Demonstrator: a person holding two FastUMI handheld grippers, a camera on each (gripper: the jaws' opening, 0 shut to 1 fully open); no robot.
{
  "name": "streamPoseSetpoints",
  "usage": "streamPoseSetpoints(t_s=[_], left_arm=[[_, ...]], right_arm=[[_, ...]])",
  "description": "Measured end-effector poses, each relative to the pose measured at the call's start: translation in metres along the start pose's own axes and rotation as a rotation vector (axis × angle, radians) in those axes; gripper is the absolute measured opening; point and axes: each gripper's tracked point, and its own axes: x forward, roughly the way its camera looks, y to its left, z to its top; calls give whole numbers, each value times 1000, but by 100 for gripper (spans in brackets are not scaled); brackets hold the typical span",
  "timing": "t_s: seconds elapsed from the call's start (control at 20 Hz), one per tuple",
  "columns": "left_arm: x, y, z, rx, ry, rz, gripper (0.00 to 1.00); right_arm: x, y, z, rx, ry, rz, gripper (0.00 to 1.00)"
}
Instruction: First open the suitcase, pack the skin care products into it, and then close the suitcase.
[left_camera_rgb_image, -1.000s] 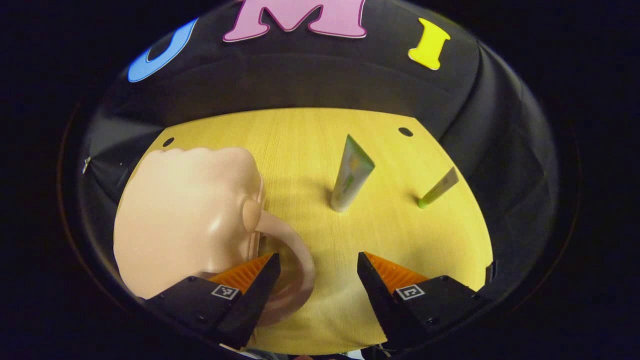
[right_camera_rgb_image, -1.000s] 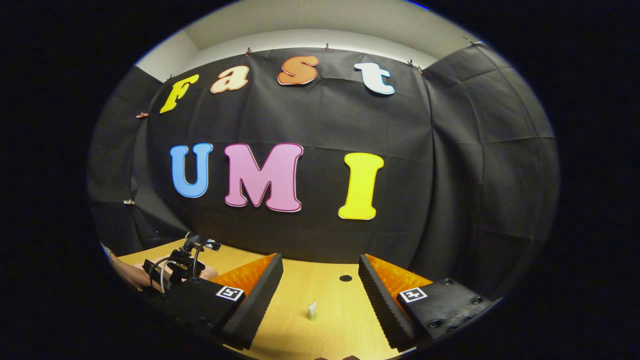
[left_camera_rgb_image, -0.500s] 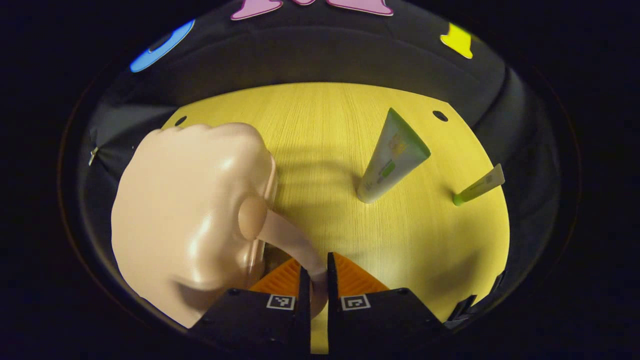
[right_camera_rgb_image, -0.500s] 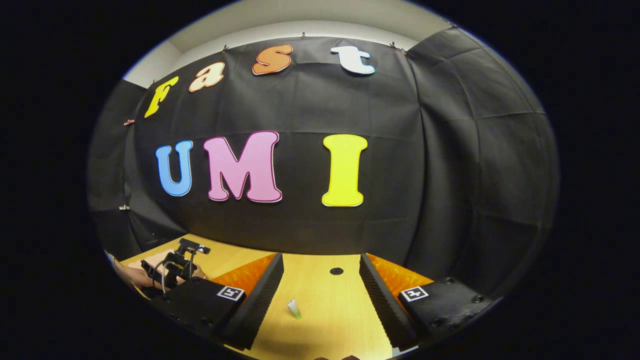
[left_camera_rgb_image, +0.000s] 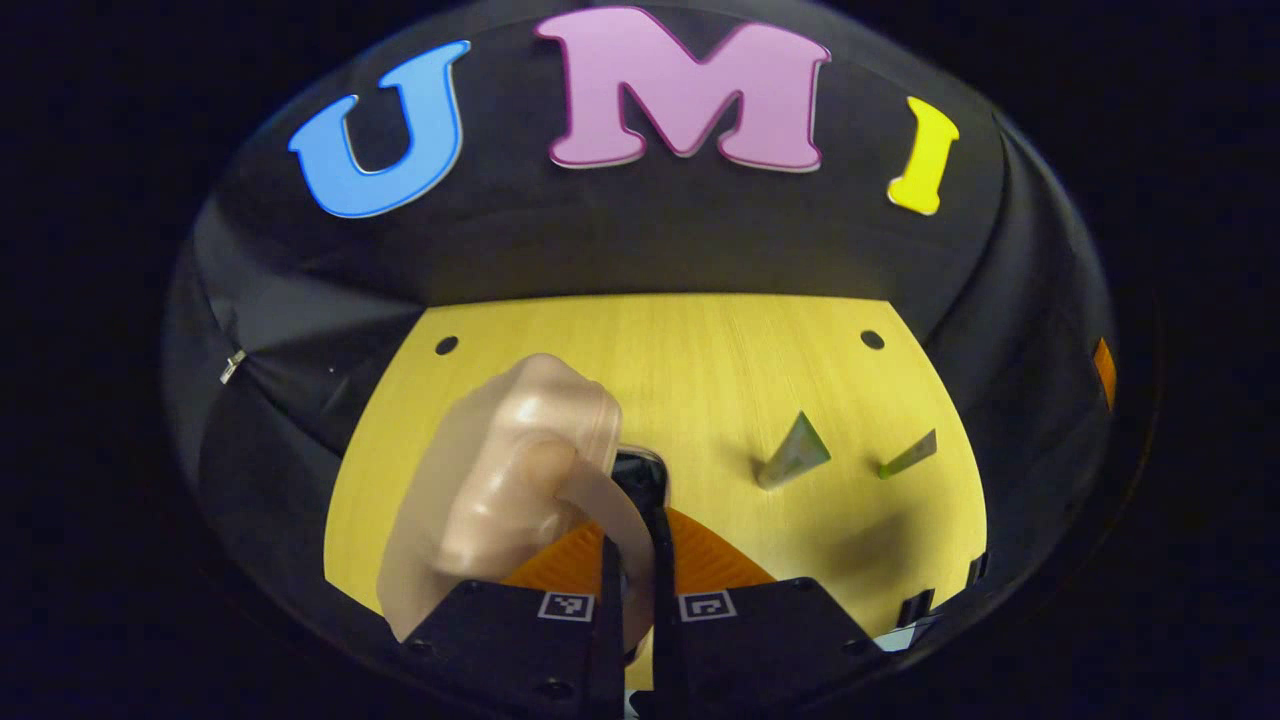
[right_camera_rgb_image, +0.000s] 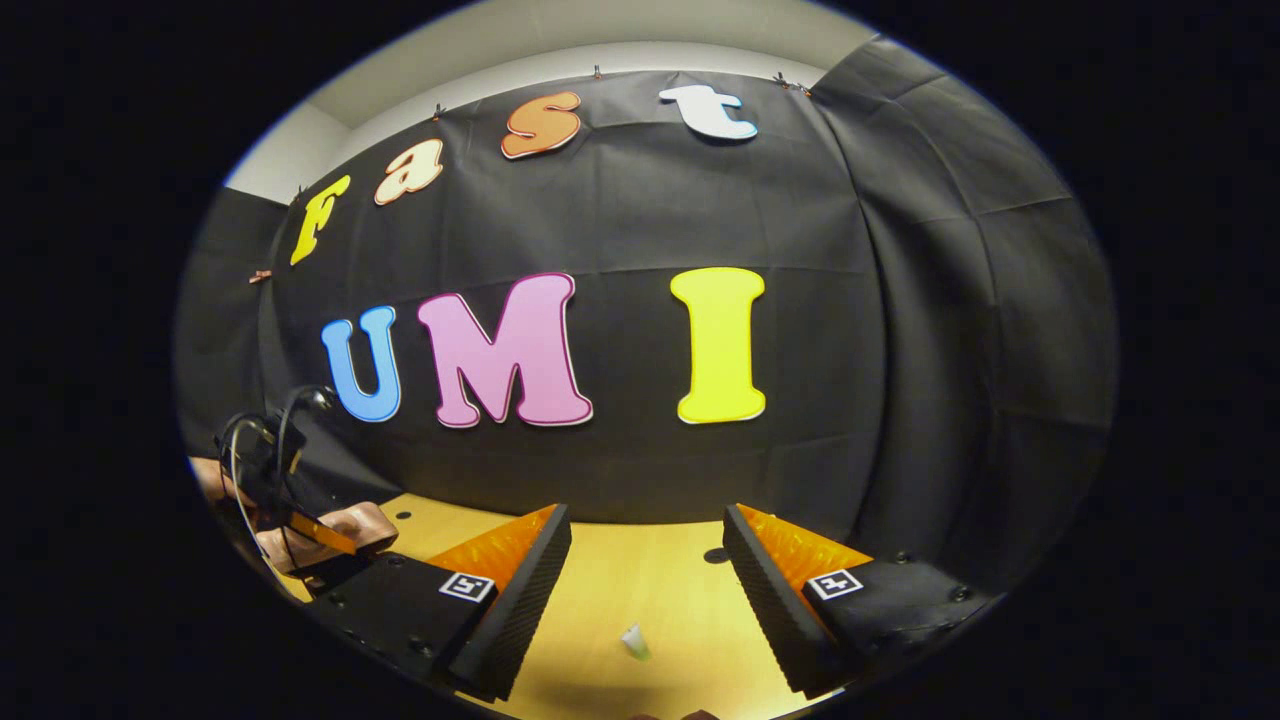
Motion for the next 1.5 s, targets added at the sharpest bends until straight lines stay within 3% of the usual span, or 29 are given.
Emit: streamPoseSetpoints(t_s=[0.15, 0.3, 0.35, 0.7, 0.9, 0.95, 1.0, 1.1, 1.25, 1.45, 1.5], left_arm=[[-27, 91, 27, -50, -99, 72, 16], [-30, 196, 32, -26, -142, 203, 16], [-28, 222, 31, -26, -142, 216, 16], [54, 398, -11, -24, -15, 300, 13], [114, 440, -59, -69, 75, 242, 11], [130, 446, -73, -100, 101, 227, 11], [142, 451, -87, -140, 129, 216, 12], [162, 454, -110, -205, 176, 180, 11], [184, 459, -129, -220, 213, 153, 12], [193, 481, -132, -189, 204, 194, 31], [194, 488, -129, -183, 189, 200, 50]], right_arm=[[12, 30, 14, -29, -32, -8, 97], [20, 67, 23, -33, -63, -31, 97], [21, 84, 26, -15, -68, -29, 97], [32, 170, 18, -46, -42, -29, 97], [34, 185, 3, -27, 8, -81, 100], [34, 189, 1, -23, 20, -91, 97], [34, 191, 0, -26, 24, -100, 100], [34, 192, 2, -48, 28, -119, 97], [34, 192, 7, -58, 27, -147, 96], [39, 200, 7, -52, 31, -159, 97], [40, 203, 7, -59, 29, -158, 96]])
